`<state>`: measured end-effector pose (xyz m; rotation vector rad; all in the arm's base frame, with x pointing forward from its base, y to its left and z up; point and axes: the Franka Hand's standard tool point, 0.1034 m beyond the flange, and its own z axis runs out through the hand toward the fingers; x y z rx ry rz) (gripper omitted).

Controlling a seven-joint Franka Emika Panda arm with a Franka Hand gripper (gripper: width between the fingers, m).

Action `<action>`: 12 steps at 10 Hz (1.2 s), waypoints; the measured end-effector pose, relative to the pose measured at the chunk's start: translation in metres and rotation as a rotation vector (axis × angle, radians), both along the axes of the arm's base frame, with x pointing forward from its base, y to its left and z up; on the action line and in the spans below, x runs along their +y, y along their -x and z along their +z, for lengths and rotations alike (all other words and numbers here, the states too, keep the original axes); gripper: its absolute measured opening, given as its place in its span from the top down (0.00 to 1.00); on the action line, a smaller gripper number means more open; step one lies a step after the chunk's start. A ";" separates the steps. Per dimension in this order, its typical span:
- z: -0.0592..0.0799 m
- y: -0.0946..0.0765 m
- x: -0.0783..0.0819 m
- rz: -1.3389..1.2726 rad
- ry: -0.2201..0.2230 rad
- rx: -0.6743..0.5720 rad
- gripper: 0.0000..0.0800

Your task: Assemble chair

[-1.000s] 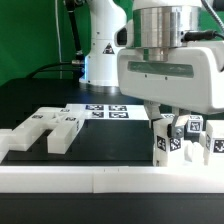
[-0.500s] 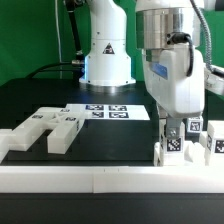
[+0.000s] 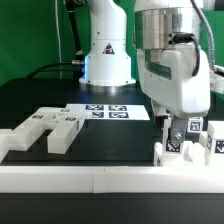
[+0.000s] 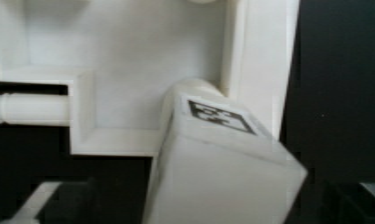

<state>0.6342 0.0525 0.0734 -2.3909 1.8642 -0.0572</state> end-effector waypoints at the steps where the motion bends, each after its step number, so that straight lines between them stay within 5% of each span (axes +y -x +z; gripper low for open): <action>1: 0.000 0.000 0.000 0.107 0.010 -0.007 0.19; 12: 0.002 -0.002 0.000 0.980 0.125 -0.044 0.19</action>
Offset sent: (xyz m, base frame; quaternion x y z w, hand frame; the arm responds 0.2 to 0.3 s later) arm 0.0042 0.0067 0.0035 -0.0018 -0.0205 -0.2044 0.9787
